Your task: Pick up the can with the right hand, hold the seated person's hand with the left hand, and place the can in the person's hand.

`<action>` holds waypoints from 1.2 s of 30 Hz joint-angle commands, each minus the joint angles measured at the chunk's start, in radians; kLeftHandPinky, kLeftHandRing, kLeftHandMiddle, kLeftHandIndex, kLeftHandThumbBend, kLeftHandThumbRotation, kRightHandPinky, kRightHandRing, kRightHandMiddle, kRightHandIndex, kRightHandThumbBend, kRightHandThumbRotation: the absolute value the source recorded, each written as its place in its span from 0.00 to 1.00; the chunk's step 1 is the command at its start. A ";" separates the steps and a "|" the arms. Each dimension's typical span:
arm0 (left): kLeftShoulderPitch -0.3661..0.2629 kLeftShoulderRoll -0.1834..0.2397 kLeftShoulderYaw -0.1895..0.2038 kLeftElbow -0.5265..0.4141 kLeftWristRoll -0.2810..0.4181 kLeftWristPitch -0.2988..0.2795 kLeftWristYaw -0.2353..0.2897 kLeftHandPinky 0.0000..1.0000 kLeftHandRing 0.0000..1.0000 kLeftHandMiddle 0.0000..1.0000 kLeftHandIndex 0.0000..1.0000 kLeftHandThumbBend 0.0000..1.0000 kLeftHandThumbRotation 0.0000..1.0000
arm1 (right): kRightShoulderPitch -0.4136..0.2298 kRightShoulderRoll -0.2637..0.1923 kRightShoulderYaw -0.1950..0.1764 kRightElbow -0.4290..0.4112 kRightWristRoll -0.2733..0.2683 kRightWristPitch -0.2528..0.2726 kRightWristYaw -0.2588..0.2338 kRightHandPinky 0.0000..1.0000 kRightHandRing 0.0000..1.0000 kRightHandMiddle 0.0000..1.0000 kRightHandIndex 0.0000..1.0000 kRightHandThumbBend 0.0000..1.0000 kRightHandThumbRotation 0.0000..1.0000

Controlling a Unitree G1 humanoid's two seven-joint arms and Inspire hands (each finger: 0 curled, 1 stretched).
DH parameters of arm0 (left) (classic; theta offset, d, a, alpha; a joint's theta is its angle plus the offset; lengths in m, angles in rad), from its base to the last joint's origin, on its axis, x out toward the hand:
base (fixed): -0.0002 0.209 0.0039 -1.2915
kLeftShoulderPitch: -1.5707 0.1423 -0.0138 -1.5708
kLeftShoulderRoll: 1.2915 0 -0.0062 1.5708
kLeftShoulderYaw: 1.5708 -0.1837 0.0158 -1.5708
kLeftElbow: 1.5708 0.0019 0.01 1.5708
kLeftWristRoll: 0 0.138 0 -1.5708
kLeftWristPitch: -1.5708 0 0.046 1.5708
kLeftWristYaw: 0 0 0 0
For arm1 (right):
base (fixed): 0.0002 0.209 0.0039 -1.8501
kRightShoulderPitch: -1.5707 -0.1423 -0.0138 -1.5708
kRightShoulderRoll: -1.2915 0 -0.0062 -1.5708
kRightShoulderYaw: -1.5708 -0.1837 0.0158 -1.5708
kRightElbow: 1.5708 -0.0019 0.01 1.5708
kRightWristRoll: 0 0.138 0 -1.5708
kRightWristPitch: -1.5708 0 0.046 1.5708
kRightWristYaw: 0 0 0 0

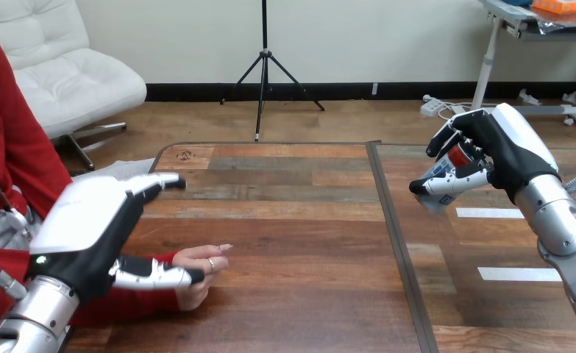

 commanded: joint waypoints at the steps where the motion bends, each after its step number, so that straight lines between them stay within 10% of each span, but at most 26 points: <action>1: -0.042 0.040 -0.014 -0.057 -0.032 0.035 -0.055 0.79 0.85 0.87 0.84 1.00 0.39 | -0.043 -0.011 -0.014 -0.054 0.022 -0.026 -0.007 0.38 0.39 0.44 0.44 0.89 0.00; 16: -0.062 0.070 -0.027 -0.092 -0.052 0.147 -0.202 0.74 0.85 0.87 0.84 1.00 0.33 | -0.044 -0.011 -0.009 -0.057 0.014 -0.021 -0.012 0.37 0.39 0.44 0.44 0.89 0.00; 36: -0.091 0.081 -0.086 -0.080 0.007 0.242 -0.232 0.75 0.85 0.88 0.85 1.00 0.22 | -0.045 -0.010 -0.011 -0.052 0.018 -0.019 -0.006 0.38 0.40 0.45 0.44 0.87 0.00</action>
